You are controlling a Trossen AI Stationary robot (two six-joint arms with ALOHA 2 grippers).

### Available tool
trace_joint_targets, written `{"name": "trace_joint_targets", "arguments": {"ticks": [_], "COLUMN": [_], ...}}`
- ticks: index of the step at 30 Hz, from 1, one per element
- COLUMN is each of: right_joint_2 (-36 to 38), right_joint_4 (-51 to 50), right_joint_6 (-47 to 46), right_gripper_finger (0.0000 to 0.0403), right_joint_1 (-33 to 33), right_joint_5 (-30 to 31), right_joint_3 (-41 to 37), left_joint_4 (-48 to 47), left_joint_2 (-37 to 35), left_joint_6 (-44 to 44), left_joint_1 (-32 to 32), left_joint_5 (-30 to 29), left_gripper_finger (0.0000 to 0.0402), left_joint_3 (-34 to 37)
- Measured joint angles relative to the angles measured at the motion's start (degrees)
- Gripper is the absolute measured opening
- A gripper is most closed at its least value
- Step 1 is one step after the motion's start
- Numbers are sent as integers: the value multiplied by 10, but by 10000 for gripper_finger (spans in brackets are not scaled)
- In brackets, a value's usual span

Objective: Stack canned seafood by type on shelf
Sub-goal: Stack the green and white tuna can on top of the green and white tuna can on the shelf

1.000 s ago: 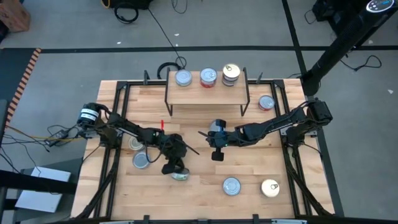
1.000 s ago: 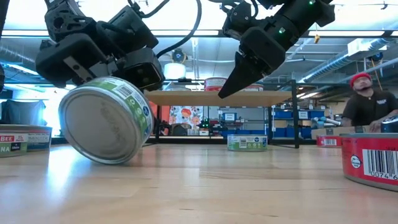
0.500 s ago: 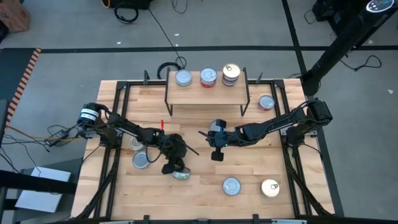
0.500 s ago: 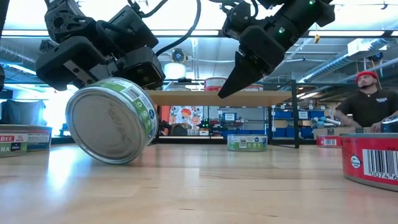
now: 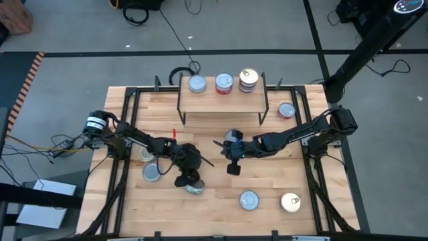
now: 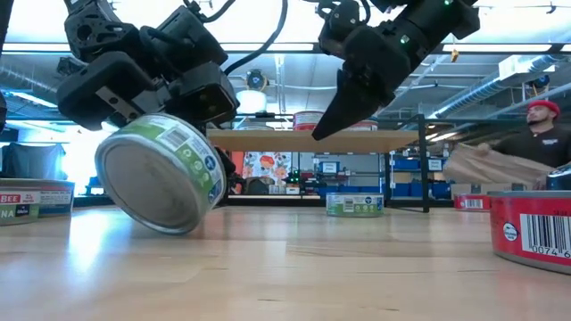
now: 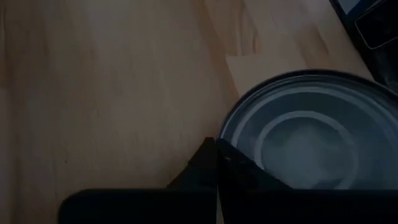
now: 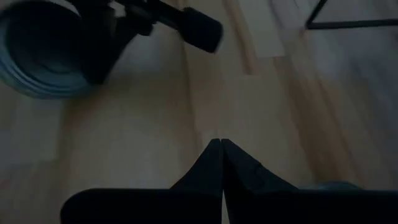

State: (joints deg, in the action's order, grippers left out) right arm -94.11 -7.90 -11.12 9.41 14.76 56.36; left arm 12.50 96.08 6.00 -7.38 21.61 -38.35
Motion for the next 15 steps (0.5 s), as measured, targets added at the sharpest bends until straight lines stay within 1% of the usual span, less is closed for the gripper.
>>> {"name": "trace_joint_targets", "arguments": {"ticks": [4,7,12,15], "right_joint_2": [0,0,-5,-5], "right_joint_4": [43,84,125,137], "right_joint_6": [-20,-31,-33,-42], "right_gripper_finger": [9,19,50,75], "right_joint_1": [2,15,46,62], "right_joint_5": [-38,-57,-52,-32], "right_joint_3": [0,0,1,1], "left_joint_4": [14,37,58,72], "left_joint_2": [0,0,0,0], "left_joint_6": [0,5,16,21], "left_joint_1": [0,0,0,0], "left_joint_5": [-2,-7,-17,-26], "left_gripper_finger": [0,0,0,0], "left_joint_3": [8,20,32,44]}}
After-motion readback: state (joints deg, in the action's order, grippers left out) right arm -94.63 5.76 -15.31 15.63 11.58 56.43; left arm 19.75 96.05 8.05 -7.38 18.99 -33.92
